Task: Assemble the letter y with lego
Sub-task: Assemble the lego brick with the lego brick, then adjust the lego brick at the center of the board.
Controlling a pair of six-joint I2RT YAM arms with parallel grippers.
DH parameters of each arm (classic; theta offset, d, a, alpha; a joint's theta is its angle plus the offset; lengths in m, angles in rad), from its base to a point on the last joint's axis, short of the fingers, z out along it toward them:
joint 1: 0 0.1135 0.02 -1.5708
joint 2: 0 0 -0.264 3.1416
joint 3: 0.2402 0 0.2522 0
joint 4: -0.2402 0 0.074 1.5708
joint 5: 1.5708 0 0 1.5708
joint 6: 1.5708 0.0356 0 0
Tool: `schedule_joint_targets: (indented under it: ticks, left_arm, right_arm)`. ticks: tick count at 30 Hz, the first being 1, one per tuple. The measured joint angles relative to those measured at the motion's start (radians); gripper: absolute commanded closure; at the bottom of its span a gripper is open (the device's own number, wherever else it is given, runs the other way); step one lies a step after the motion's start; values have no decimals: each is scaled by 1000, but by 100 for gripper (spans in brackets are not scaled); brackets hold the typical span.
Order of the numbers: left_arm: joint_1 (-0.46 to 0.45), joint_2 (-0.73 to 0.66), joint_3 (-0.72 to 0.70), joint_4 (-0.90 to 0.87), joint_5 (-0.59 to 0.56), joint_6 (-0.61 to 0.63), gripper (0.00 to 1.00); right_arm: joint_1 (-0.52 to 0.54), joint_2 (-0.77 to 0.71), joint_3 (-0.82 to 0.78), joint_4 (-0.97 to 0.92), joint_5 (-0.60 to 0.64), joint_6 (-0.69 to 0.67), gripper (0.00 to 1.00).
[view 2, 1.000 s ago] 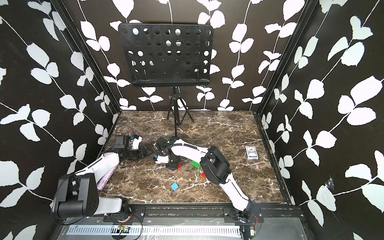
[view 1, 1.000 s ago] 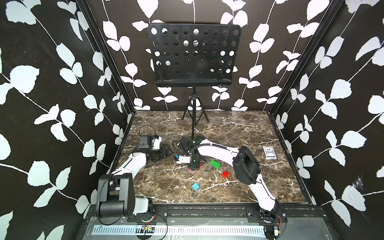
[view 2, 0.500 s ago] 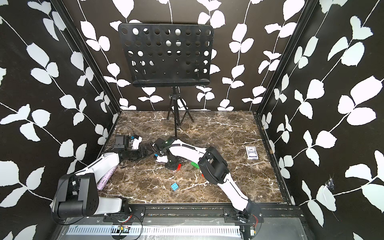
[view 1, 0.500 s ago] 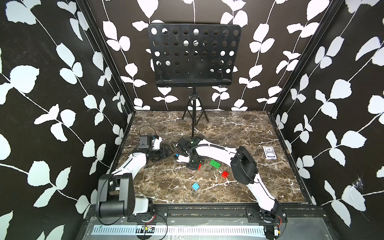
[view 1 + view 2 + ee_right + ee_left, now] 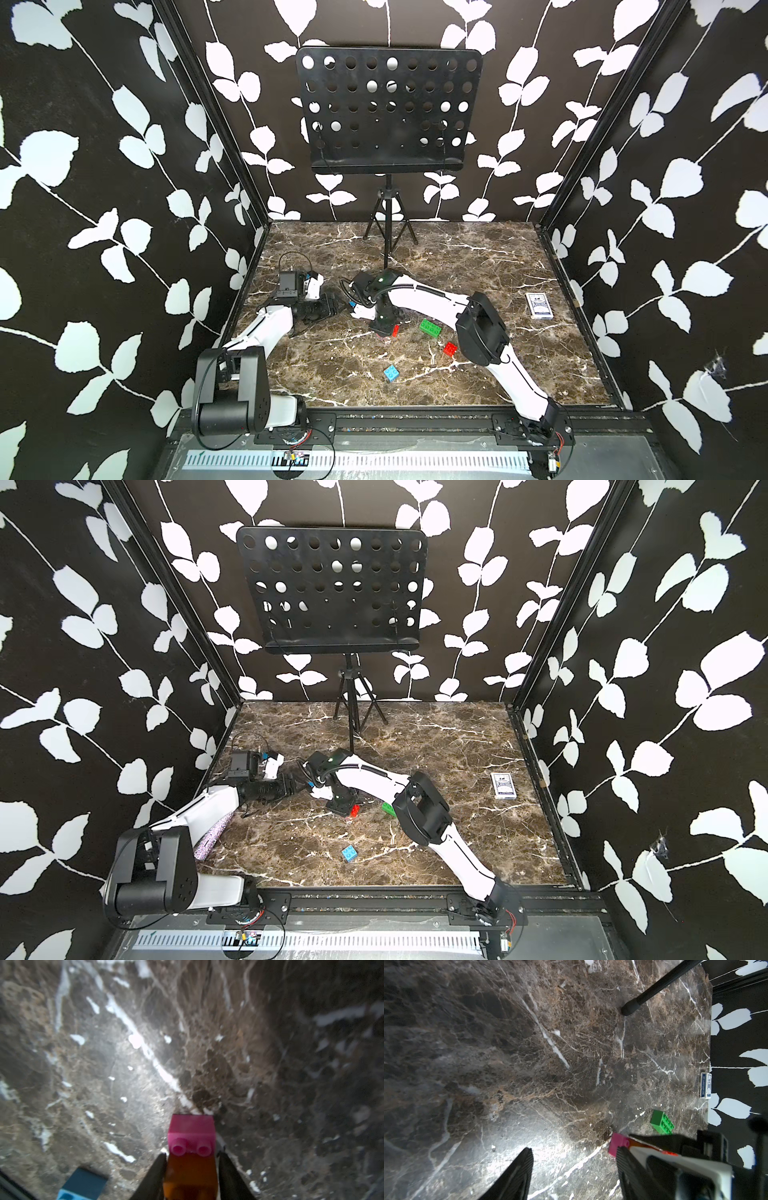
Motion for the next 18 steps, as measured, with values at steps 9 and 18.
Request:
schedule_joint_targets:
  ticks: [9, 18]
  left_arm:
    - [0, 0, 3, -2, 6, 15, 35]
    - [-80, 4, 27, -6, 41, 46, 35]
  right_arm:
    - [-21, -50, 30, 39, 8, 24, 48]
    - [-123, -383, -263, 116, 23, 111, 48]
